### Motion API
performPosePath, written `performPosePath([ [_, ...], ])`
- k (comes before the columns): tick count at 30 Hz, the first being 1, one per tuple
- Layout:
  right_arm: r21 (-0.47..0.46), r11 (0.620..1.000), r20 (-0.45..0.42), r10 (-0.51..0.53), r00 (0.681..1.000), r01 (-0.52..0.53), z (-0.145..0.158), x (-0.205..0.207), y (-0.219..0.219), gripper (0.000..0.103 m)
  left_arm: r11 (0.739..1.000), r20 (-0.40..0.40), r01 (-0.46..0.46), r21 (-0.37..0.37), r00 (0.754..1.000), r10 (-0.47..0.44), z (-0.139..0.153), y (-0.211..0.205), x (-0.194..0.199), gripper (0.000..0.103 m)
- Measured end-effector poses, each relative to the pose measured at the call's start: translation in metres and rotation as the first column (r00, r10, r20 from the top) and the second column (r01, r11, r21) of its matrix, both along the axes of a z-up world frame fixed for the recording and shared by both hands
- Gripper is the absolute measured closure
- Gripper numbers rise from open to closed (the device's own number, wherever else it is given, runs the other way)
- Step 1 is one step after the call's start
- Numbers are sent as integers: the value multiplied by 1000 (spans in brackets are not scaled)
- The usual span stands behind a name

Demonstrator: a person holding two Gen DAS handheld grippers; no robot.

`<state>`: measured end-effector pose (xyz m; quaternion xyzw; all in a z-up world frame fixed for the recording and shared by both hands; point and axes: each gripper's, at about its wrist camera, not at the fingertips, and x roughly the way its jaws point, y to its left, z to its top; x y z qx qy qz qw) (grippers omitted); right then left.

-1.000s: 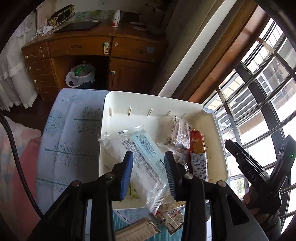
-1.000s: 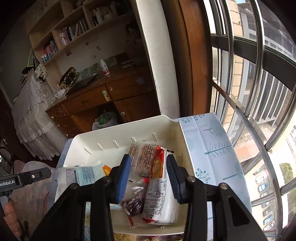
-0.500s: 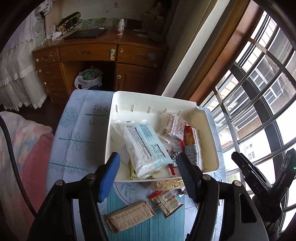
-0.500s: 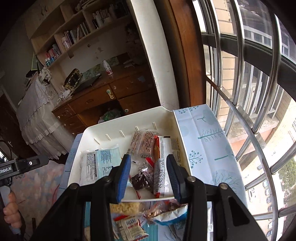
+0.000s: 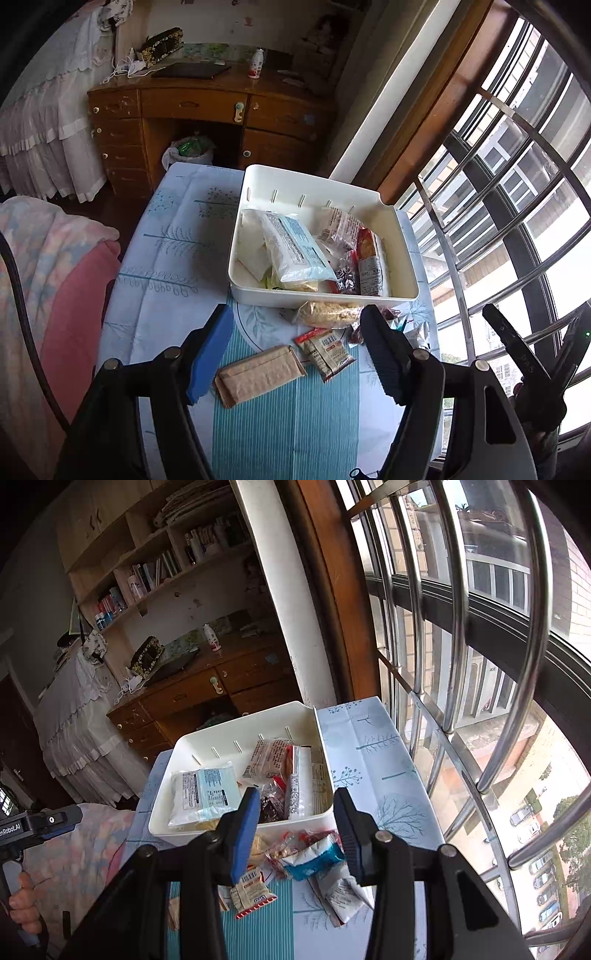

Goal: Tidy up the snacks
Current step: 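Withdraw both open tools back over the brown paper-wrapped bar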

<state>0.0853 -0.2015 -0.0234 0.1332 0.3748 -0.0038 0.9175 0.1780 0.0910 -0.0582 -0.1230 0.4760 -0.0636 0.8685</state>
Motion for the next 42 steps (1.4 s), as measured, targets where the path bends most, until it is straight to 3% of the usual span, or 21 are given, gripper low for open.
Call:
performPosePath([
  [11, 9, 1000, -77, 14, 997, -13, -22, -42, -3, 54, 999, -68, -12, 48, 998, 15, -27, 3, -50, 33],
  [22, 124, 990, -205, -45, 978, 72, -58, -63, -13, 52, 986, -149, 99, 132, 986, -79, -54, -6, -38, 33],
  [24, 161, 981, -233, -67, 970, 106, -65, -64, -16, 47, 981, -162, 128, 148, 981, -104, -58, -7, -33, 33],
  [32, 327, 901, -364, -159, 918, 285, -95, -73, -24, 45, 940, -217, 283, 189, 946, -241, -82, -10, -8, 23],
  [39, 376, 811, -454, -260, 852, 448, -113, -81, -23, 44, 881, -299, 440, 174, 876, -378, -118, -12, 10, 21],
  [42, 402, 761, -472, -304, 828, 509, -121, -82, -20, 32, 846, -331, 500, 186, 842, -425, -133, -16, 14, 21],
])
